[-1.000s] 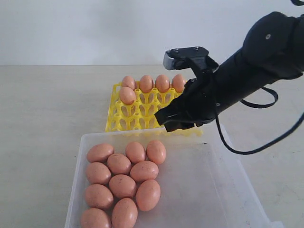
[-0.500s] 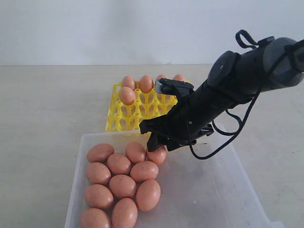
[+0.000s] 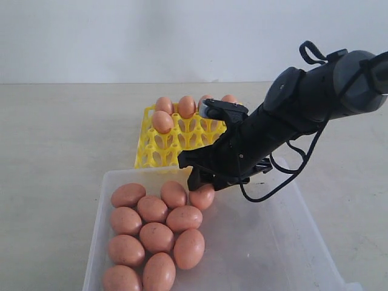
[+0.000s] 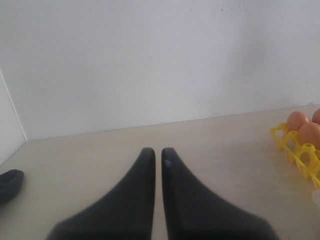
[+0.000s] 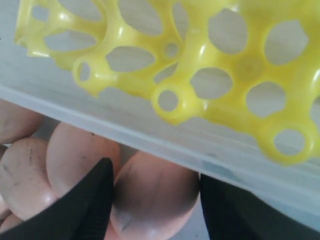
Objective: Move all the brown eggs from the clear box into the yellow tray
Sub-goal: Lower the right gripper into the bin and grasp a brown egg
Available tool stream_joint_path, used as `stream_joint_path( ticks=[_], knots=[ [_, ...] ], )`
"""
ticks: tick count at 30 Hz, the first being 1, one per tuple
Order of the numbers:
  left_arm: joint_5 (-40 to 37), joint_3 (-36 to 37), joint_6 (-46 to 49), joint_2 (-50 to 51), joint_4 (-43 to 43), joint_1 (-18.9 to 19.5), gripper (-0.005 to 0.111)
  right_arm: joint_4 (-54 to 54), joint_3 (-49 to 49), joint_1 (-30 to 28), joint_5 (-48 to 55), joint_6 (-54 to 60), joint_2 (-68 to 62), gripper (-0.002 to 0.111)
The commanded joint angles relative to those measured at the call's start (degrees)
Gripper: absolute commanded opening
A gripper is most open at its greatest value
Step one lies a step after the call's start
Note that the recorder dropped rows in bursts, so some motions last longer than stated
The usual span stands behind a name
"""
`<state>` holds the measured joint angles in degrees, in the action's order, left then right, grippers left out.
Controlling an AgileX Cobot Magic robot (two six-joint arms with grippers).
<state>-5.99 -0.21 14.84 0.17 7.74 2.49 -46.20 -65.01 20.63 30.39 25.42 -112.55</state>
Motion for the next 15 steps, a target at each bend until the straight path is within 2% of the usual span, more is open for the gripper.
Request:
stream_joint_path(
  ticks=[1, 6, 15],
  knots=[
    [0.2, 0.2, 0.2, -0.2, 0.2, -0.4, 0.004, 0.3, -0.4, -0.1, 2.5, 0.3, -0.2, 0.044],
    [0.2, 0.2, 0.2, -0.2, 0.2, -0.4, 0.004, 0.3, -0.4, -0.1, 5.6, -1.1, -0.2, 0.045],
    [0.2, 0.2, 0.2, -0.2, 0.2, -0.4, 0.004, 0.3, -0.4, -0.1, 4.7, -1.5, -0.2, 0.045]
  ],
)
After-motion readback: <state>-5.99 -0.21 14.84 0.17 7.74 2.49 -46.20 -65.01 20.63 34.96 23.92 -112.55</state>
